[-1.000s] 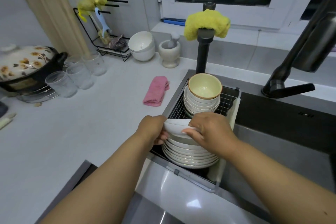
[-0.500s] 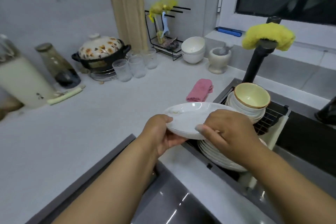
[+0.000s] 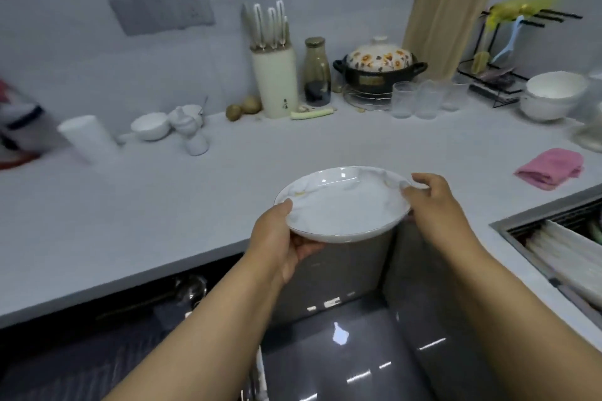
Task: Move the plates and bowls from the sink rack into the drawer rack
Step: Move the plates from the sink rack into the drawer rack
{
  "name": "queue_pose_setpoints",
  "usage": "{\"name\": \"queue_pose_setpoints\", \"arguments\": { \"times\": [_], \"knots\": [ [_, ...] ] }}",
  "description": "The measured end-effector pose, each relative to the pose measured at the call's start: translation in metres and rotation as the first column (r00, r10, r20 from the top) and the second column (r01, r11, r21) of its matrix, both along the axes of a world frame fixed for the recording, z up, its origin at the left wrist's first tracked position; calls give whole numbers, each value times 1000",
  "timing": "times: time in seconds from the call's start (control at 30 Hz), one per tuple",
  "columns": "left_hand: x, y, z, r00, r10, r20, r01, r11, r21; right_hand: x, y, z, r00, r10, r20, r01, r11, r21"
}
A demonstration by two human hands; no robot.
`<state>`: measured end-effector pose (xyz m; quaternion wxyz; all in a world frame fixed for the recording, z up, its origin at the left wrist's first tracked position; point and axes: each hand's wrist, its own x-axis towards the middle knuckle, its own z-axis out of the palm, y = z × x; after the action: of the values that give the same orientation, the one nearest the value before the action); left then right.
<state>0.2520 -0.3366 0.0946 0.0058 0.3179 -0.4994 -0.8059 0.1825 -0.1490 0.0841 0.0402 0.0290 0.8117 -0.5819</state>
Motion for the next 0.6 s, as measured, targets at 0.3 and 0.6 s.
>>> {"name": "queue_pose_setpoints", "arguments": {
  "times": [0.3,0.6],
  "knots": [
    [153,-143,-17,947,321,14,-320,947,-13,103,-173,-6,750,520,410,-132,724,-677],
    [267,-217,-35,829,552,90,-548,834,-66,174,-287,-14,556,710,432,-342,669,-660]
  ]
}}
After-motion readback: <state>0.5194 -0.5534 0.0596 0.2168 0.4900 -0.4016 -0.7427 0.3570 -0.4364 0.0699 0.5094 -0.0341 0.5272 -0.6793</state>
